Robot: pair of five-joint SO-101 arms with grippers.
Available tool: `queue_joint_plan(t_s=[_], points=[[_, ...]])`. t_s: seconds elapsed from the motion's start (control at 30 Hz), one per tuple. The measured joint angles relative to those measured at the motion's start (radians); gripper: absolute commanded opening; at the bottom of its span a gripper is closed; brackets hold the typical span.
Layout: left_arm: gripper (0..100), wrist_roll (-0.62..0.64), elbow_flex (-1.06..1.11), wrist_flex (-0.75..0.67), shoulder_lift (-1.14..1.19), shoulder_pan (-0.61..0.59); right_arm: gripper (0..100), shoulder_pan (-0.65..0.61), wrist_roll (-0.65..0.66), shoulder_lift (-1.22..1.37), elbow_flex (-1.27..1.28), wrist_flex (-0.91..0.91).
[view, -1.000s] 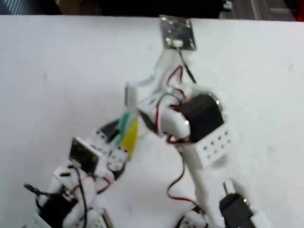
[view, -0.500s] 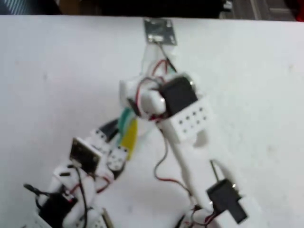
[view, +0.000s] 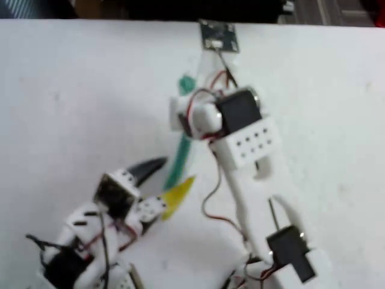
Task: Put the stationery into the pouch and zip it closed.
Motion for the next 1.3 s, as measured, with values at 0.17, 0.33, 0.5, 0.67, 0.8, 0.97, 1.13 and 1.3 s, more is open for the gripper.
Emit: queue_joint_plan(t_s=[0.17,0.33,0.5,0.67,0.8,0.97,1.13,1.3], points=[[24,0.009,-0.126,0.100,0.012,-0.124,1.7,-0.002,0.017,0.012,0.006,-0.060],[24,0.124,-0.138,0.087,0.012,-0.313,1.7,-0.068,0.109,0.032,-0.032,-0.219],[24,0.295,-0.071,-0.002,0.000,-0.463,1.7,-0.173,0.203,0.031,-0.083,-0.436],[24,0.376,-0.069,-0.011,0.000,-0.562,1.7,-0.170,0.270,0.055,-0.055,-0.496],[24,0.382,-0.060,-0.011,0.015,-0.574,1.7,-0.069,0.350,0.129,0.011,-0.505],[24,0.382,-0.048,-0.002,0.018,-0.565,1.7,0.075,0.489,0.244,0.035,-0.514],[24,0.282,-0.104,0.087,-0.003,-0.407,1.7,0.259,0.548,0.425,0.058,-0.543],[24,0.130,-0.106,0.094,-0.003,-0.232,1.7,0.302,0.559,0.516,0.054,-0.554]])
